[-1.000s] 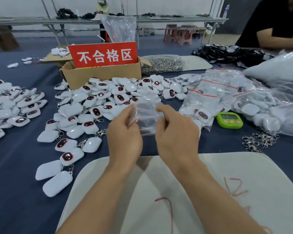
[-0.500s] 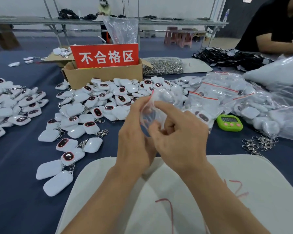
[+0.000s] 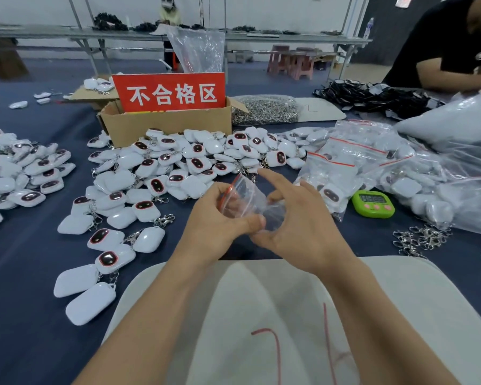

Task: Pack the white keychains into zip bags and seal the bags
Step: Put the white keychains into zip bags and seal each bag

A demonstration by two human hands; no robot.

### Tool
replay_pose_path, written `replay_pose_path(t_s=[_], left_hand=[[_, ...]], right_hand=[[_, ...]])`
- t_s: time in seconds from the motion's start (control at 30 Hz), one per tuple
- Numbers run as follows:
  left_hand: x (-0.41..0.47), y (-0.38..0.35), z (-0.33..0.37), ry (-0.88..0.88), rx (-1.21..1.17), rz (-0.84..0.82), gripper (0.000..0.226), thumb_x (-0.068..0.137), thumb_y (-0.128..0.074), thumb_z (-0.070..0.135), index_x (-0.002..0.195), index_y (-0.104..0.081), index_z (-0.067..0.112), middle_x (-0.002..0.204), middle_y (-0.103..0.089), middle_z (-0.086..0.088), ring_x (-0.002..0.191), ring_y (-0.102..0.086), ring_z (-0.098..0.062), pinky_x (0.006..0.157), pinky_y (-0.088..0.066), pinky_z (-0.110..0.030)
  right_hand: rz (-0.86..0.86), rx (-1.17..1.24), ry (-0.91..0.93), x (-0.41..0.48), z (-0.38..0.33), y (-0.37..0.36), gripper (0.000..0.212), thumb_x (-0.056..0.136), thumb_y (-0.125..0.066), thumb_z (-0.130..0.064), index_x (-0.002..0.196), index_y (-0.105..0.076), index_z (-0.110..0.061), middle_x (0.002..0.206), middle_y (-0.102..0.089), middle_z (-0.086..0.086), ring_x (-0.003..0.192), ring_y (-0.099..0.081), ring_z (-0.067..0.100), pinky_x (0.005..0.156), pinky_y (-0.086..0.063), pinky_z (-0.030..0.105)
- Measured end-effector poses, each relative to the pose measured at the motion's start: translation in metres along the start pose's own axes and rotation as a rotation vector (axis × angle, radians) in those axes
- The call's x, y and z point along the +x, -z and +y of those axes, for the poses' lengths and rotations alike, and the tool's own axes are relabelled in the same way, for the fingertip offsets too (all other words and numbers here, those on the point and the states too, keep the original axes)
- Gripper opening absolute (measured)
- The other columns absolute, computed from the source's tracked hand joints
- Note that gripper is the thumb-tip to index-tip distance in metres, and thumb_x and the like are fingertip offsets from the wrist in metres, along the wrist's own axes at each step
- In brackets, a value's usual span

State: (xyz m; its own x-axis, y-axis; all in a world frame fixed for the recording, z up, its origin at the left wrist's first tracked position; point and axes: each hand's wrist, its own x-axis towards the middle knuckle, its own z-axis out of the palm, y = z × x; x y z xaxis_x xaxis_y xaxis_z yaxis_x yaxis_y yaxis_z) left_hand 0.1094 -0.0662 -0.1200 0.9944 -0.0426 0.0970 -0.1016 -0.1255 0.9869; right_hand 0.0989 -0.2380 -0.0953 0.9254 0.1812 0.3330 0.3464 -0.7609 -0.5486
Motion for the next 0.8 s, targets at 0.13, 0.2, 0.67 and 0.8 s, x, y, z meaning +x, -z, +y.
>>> replay_pose_path(t_s=[0.13, 0.2, 0.67, 0.8], left_hand=[[0.001, -0.002, -0.007, 0.054, 0.074, 0.03, 0.065, 0.05, -0.091, 0.048, 0.105, -0.062, 0.03, 0.097, -0.076, 0.008, 0.089, -0.072, -0.012, 0.084, -0.056, -0.034], [0.001, -0.002, -0.007, 0.061, 0.102, -0.007, 0.075, 0.046, -0.087, 0.059, 0.113, -0.058, 0.042, 0.1, -0.074, 0.016, 0.089, -0.069, -0.001, 0.079, -0.052, -0.021], [0.023, 0.032, -0.031, 0.004, 1.004, 0.154, 0.082, 0.092, -0.054, 0.011, 0.163, -0.017, 0.022, 0.173, 0.001, -0.003, 0.159, 0.004, -0.023, 0.127, -0.009, -0.04], [0.032, 0.035, -0.029, 0.035, 0.986, 0.202, 0.074, 0.088, -0.055, 0.014, 0.157, -0.033, 0.023, 0.169, -0.021, -0.004, 0.155, -0.017, -0.024, 0.124, -0.021, -0.042]], right_hand=[[-0.031, -0.127, -0.05, 0.0, 0.006, 0.005, 0.062, 0.077, -0.083, -0.026, 0.135, -0.062, -0.031, 0.104, -0.071, -0.004, 0.104, -0.057, 0.02, 0.101, -0.041, 0.034], [-0.086, -0.16, -0.097, -0.002, 0.01, 0.008, 0.048, 0.077, -0.078, -0.015, 0.122, -0.07, -0.03, 0.104, -0.073, -0.003, 0.108, -0.061, 0.025, 0.098, -0.047, 0.037], [-0.129, -0.058, 0.107, -0.011, -0.028, -0.009, 0.105, 0.065, -0.089, -0.049, 0.156, -0.038, -0.042, 0.163, -0.034, -0.015, 0.146, -0.023, 0.004, 0.121, -0.012, 0.024], [-0.267, -0.097, 0.01, -0.015, -0.026, -0.034, 0.091, 0.085, -0.076, -0.042, 0.16, -0.026, -0.036, 0.16, -0.04, -0.008, 0.146, -0.035, 0.017, 0.122, -0.023, 0.031]])
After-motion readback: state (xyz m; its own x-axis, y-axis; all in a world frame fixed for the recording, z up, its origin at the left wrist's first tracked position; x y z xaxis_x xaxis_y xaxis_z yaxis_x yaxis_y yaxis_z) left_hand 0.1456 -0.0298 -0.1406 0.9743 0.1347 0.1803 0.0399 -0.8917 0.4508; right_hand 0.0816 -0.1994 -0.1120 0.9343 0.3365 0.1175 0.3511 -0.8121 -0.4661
